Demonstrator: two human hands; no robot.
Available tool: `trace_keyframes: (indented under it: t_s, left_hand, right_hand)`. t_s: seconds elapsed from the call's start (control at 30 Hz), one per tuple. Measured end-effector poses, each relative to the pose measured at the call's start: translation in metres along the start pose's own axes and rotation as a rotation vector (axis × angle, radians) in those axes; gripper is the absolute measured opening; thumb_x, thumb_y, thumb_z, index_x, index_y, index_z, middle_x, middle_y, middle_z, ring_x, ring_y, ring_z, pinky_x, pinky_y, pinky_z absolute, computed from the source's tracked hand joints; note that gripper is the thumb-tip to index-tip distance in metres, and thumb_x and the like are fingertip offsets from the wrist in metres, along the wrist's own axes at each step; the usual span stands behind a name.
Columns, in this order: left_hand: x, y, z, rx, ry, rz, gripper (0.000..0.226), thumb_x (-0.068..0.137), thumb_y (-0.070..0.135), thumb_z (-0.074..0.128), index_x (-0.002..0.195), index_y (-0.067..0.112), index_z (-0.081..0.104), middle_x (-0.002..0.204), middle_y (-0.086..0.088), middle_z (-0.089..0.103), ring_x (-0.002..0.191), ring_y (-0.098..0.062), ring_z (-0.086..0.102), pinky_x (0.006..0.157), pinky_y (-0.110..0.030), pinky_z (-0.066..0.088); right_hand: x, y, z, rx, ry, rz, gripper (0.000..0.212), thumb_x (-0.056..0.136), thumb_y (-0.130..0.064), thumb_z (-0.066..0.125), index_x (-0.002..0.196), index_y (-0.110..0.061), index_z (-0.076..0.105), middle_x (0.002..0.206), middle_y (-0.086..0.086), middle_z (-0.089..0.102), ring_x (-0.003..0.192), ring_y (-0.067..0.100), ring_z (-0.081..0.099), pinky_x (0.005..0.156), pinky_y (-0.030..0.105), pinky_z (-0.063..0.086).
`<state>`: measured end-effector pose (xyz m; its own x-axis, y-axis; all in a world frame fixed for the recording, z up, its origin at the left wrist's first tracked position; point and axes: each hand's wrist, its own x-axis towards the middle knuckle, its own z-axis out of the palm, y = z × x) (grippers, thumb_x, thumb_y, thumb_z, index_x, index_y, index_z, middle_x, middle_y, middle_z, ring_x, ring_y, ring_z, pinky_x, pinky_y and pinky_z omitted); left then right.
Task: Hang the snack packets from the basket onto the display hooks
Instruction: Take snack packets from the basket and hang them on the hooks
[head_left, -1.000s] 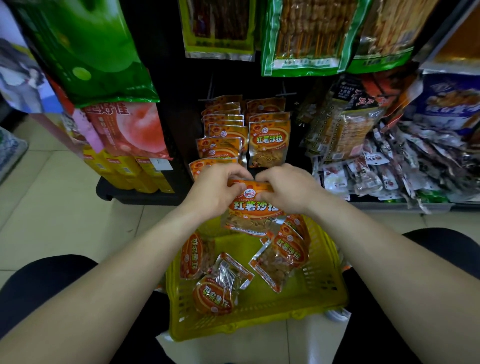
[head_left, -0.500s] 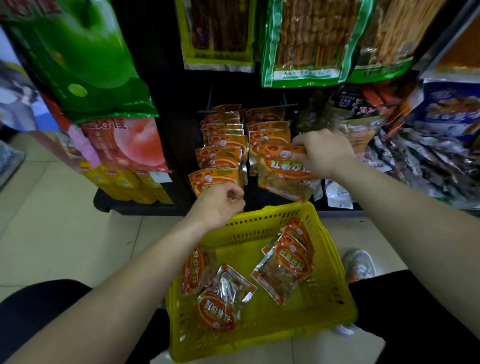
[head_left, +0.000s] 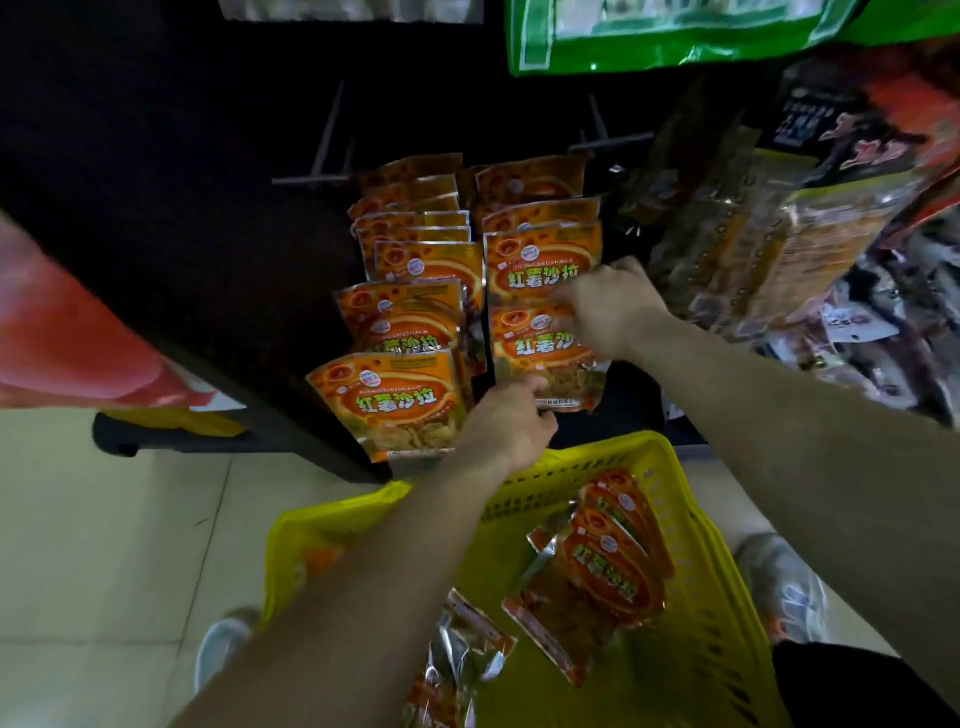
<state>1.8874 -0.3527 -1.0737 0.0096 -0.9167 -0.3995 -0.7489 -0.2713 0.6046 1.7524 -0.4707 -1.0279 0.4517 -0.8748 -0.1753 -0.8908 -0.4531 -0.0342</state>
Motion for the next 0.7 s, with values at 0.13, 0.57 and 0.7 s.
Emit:
trace_keyframes:
  t_s: [0.13,0.57,0.7]
  left_hand:
    - [0.040,-0.006,0.019,0.122,-0.023,0.001,0.053,0.094,0.032,0.058,0.144,0.035,0.042,0.141,-0.001,0.054,0.123,-0.023,0.054,0.103,-0.040,0.047]
    - [0.072,-0.017,0.043,0.257,0.096,0.021,0.060,0.096,0.033,0.053,0.150,0.040,0.030,0.146,0.003,0.046,0.131,-0.022,0.045,0.093,-0.041,0.048]
    - [0.064,-0.017,0.041,0.236,0.029,0.027,0.067,0.097,0.032,0.053,0.155,0.039,0.021,0.150,0.001,0.043,0.135,-0.023,0.042,0.098,-0.041,0.048]
  right_hand:
    - [0.031,0.008,0.012,0.078,0.029,-0.003,0.029,0.097,-0.042,0.052,0.126,-0.040,0.058,0.120,0.005,0.066,0.114,0.030,0.057,0.108,0.044,0.024]
    - [0.056,0.012,0.014,0.102,0.123,0.017,0.040,0.092,-0.037,0.055,0.132,-0.034,0.055,0.117,0.009,0.067,0.112,0.034,0.059,0.103,0.044,0.032]
    - [0.049,0.012,0.008,0.083,0.126,0.009,0.044,0.087,-0.038,0.059,0.130,-0.030,0.053,0.118,0.008,0.065,0.115,0.033,0.055,0.102,0.045,0.033]
